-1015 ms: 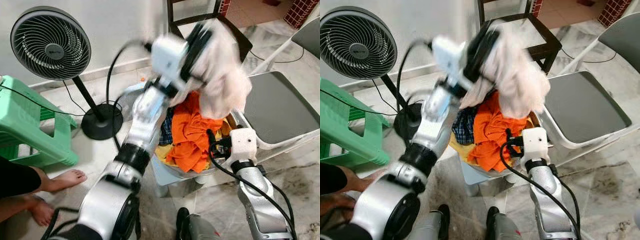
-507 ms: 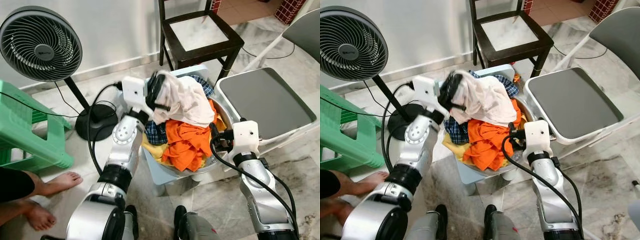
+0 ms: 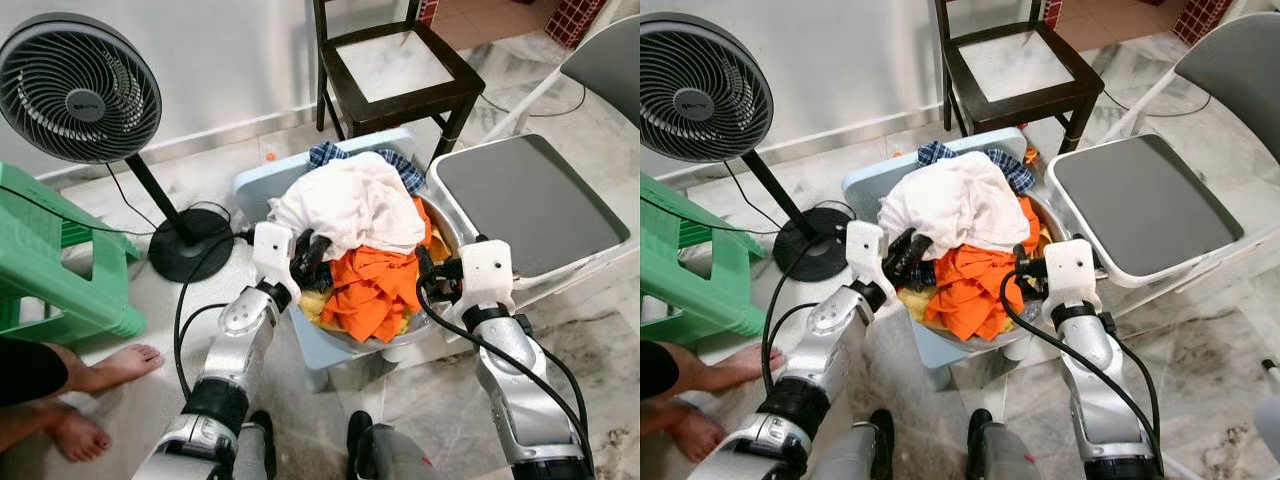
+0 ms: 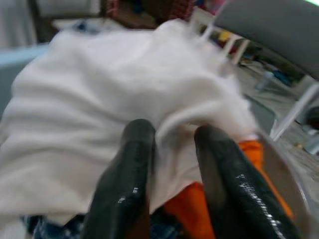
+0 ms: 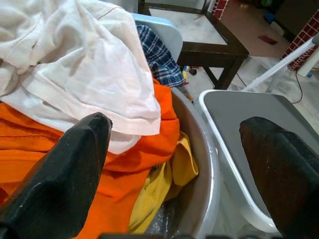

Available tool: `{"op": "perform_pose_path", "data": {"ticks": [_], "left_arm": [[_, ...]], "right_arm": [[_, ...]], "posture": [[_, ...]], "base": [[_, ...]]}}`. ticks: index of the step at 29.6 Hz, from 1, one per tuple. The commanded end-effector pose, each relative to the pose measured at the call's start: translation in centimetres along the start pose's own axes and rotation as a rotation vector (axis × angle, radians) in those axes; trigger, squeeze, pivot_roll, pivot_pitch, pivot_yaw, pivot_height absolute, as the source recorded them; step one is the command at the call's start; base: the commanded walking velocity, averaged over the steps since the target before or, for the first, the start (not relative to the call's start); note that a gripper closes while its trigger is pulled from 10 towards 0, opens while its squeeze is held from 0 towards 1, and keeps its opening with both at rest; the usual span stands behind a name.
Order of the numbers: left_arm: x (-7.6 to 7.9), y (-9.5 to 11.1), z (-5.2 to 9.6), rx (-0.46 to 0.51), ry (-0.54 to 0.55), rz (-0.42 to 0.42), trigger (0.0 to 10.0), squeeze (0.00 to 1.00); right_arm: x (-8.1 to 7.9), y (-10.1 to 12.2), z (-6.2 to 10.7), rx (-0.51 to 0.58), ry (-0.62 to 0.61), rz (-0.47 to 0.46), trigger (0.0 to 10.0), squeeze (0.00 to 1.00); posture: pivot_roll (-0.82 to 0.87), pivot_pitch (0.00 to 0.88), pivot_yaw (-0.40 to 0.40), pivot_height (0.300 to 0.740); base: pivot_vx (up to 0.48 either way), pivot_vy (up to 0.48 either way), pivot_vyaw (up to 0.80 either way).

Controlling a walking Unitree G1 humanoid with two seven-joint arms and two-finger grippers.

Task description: Hang hanger

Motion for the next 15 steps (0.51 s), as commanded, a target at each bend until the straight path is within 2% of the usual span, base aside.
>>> {"op": "perform_pose_path", "data": {"ticks": [1,3,4,7,8,10,12,14,15], "left_arm": [[0.3,0.9,0.2,0.027,-0.024,-0.045,10.0,1.00],[-0.8,2.5,0.6,0.077,0.017,-0.084,10.0,1.00],[-2.5,3.9,1.0,0.120,0.092,-0.088,10.0,1.00],[-4.4,5.0,1.4,0.146,0.173,-0.078,10.0,1.00],[-5.9,5.4,1.9,0.151,0.233,-0.093,10.0,1.00],[-7.1,5.3,2.3,0.141,0.285,-0.104,10.0,1.00],[-8.5,4.7,2.9,0.111,0.353,-0.070,10.0,1.00],[-8.9,4.6,3.0,0.102,0.365,-0.074,10.0,1.00],[-9.9,4.2,3.2,0.084,0.397,-0.070,10.0,1.00]], "right_arm": [[0.0,-0.7,0.2,-0.019,-0.004,-0.003,10.0,0.00],[0.0,-0.7,0.2,-0.019,-0.003,-0.003,10.0,0.00],[-0.1,-0.7,0.1,-0.019,0.000,-0.004,10.0,0.00],[-0.3,-0.7,0.1,-0.019,0.005,-0.004,10.0,0.00],[-0.4,-0.8,0.0,-0.019,0.011,-0.004,10.0,0.00],[-0.6,-0.8,-0.1,-0.019,0.015,-0.005,10.0,0.00],[-0.6,-0.8,-0.1,-0.020,0.019,-0.004,10.0,0.00],[-0.7,-0.8,-0.1,-0.021,0.022,-0.004,10.0,0.00],[-0.8,-0.8,-0.1,-0.021,0.028,-0.003,10.0,0.00]], "posture": [[0.09,0.290,-0.014,0.740],[0.10,0.290,-0.015,0.740],[0.10,0.290,-0.016,0.740],[0.11,0.290,-0.018,0.740],[0.11,0.290,-0.019,0.740],[0.12,0.288,-0.022,0.740],[0.11,0.288,-0.029,0.740],[0.11,0.283,-0.036,0.740],[0.10,0.280,-0.038,0.740]], "base": [[0.000,0.000,0.00],[0.000,0.000,0.00],[0.000,0.000,0.00],[0.000,0.000,0.00],[0.000,0.000,0.00],[0.000,0.000,0.00],[0.000,0.000,0.00],[0.000,0.000,0.00],[0.000,0.000,0.00]]}}
Point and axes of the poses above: a point about 5 cm out from each wrist's last joint towards the gripper, its own z axis pointing back from the gripper into the wrist, its own y axis along the axis of the wrist's last joint, x = y × z, the point moved 6 cm from there along -z, pointing out of the wrist towards the gripper, and after that the axes turned 13 degrees about -z, right-handed, at the moved point
